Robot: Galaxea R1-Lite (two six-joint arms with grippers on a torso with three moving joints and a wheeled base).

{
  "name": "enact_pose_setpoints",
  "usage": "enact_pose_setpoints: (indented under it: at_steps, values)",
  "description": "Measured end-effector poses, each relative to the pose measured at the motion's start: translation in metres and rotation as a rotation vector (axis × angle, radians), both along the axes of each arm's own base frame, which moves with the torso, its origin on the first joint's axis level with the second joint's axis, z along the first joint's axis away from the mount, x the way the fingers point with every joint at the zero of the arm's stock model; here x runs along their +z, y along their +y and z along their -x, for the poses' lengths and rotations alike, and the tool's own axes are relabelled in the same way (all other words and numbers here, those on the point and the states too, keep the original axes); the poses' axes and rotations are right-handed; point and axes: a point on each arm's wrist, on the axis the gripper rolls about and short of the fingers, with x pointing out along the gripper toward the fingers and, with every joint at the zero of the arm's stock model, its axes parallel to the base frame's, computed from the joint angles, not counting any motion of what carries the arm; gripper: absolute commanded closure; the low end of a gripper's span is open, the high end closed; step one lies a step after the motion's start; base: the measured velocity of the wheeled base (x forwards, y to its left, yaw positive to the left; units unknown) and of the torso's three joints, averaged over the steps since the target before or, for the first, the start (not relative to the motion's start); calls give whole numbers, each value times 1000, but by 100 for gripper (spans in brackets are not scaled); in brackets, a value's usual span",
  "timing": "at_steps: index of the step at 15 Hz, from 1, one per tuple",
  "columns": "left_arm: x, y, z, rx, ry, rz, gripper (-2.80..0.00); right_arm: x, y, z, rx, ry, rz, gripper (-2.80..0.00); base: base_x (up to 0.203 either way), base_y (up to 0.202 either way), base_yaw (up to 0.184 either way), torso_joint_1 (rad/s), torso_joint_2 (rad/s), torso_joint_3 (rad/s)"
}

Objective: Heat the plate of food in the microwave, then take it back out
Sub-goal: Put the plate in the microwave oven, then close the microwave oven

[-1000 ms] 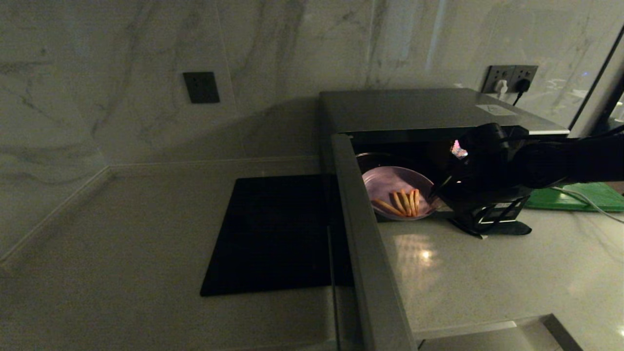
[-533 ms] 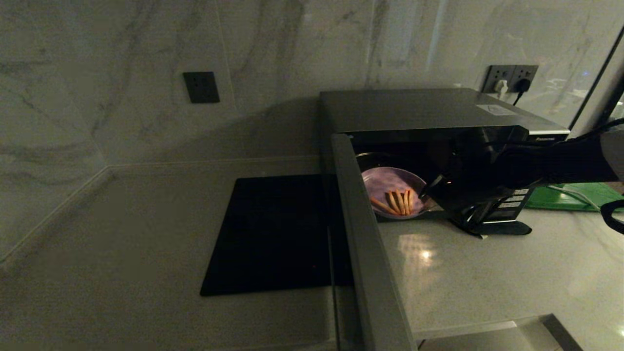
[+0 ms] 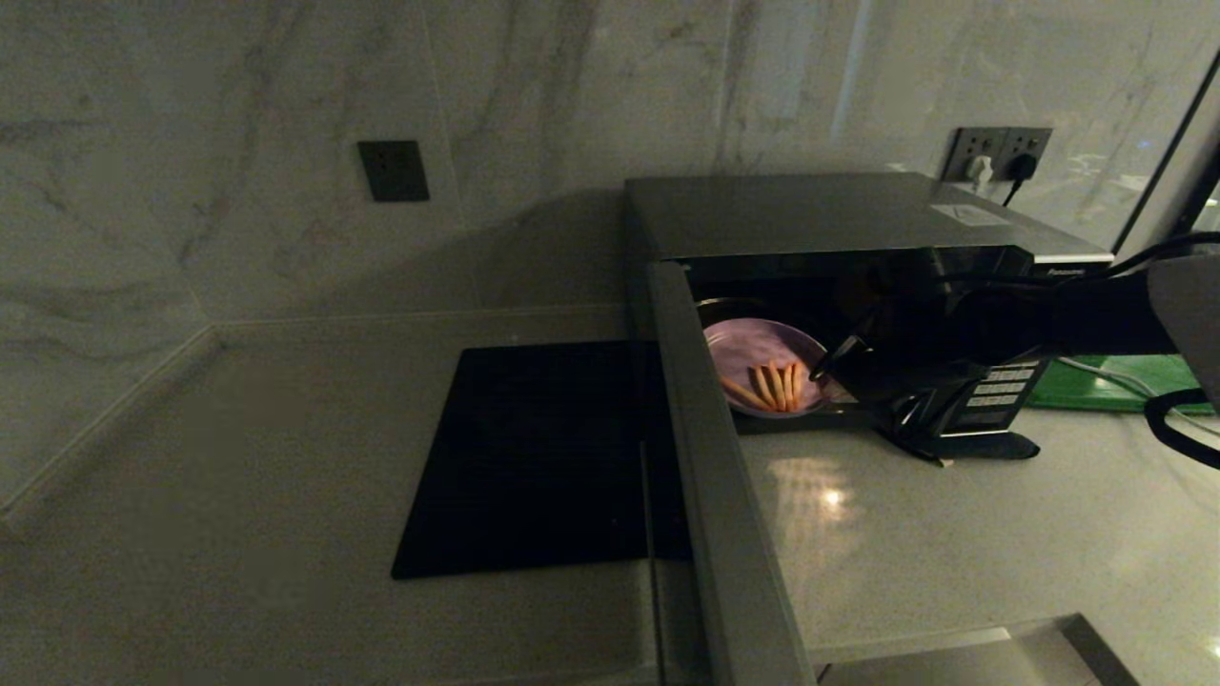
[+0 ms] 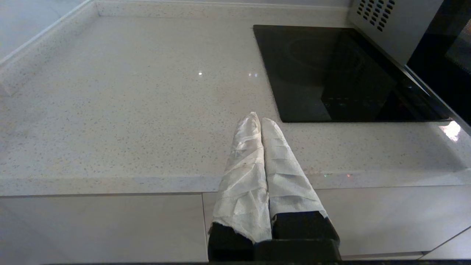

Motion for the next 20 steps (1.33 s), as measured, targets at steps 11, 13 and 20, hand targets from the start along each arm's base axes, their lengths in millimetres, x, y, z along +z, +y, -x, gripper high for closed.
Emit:
enact_pose_setpoints:
  at_steps: [11, 13, 20]
  values:
    - [0, 0, 0, 0, 0, 0, 0, -5, 0, -9, -15, -8, 20, -280, 0, 0, 0, 0, 0, 0]
    - [0, 0, 0, 0, 0, 0, 0, -5, 0, -10, -14, -10, 18, -280, 0, 0, 0, 0, 0, 0]
    - [0, 0, 0, 0, 0, 0, 0, 18, -7, 4, -26, -42, 12, -280, 0, 0, 0, 0, 0, 0]
